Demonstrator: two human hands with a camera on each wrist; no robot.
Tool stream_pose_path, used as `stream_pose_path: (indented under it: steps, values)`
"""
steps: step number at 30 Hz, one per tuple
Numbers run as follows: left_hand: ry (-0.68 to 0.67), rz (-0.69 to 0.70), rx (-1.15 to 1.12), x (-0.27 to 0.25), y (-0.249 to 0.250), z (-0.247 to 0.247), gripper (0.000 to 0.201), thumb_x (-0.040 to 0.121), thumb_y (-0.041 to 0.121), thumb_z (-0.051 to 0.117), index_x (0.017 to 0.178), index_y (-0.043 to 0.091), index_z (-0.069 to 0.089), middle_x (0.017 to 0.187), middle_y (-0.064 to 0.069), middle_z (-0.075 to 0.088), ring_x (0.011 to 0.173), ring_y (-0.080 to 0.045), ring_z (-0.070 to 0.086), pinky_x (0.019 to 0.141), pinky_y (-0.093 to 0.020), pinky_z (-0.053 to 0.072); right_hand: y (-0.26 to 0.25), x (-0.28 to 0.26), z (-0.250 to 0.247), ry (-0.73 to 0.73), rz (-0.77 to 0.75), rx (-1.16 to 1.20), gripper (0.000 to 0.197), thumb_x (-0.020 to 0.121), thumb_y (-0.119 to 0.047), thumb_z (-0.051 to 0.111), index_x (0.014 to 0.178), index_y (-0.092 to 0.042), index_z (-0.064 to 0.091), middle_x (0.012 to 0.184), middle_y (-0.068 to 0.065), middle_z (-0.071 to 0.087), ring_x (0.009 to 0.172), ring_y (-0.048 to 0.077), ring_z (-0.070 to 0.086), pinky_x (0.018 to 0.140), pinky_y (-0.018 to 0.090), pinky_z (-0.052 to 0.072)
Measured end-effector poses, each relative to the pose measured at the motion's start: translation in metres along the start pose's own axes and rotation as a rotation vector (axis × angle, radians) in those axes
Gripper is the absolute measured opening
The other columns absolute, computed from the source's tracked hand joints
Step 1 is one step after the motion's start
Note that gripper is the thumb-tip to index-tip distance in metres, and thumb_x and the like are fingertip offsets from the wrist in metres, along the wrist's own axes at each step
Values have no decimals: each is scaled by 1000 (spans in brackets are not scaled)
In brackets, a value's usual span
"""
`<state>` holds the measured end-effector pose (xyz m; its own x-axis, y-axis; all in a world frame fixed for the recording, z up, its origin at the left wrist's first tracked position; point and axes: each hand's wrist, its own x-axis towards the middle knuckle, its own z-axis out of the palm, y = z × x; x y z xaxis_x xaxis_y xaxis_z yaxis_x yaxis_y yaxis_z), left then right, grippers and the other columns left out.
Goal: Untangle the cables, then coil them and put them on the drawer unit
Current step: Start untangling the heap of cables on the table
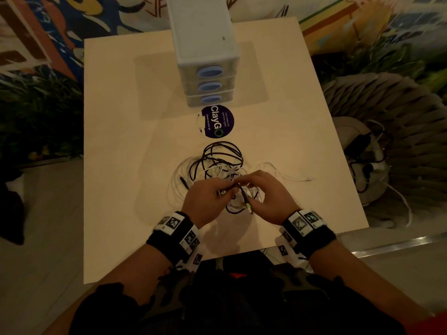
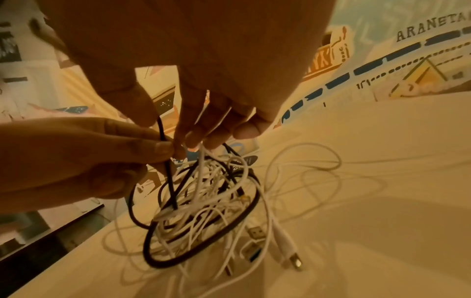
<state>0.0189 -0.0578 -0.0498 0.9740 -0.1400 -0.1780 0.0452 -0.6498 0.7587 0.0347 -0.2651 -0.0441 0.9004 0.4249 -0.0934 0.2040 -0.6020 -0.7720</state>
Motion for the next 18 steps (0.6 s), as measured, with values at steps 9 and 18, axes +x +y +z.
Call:
stream_pose_path:
  steps: [9, 18]
  values:
    - [-57, 80, 196, 3, 11, -2, 19, 94, 34, 69, 110, 30, 78, 96, 7, 77, 85, -13, 67, 68, -25, 42, -9, -6, -13, -162, 197, 409, 38, 85, -13, 51, 118, -21, 69, 98, 0, 77, 89, 17, 74, 80, 29, 56]
    - [-114, 183, 325, 7, 9, -3, 25, 92, 51, 65, 112, 38, 74, 99, 14, 74, 89, -8, 67, 64, -21, 40, -10, -2, -2, -96, 476, 452, 12, 97, -24, 66, 98, -13, 62, 80, 3, 77, 70, 14, 72, 62, 23, 49]
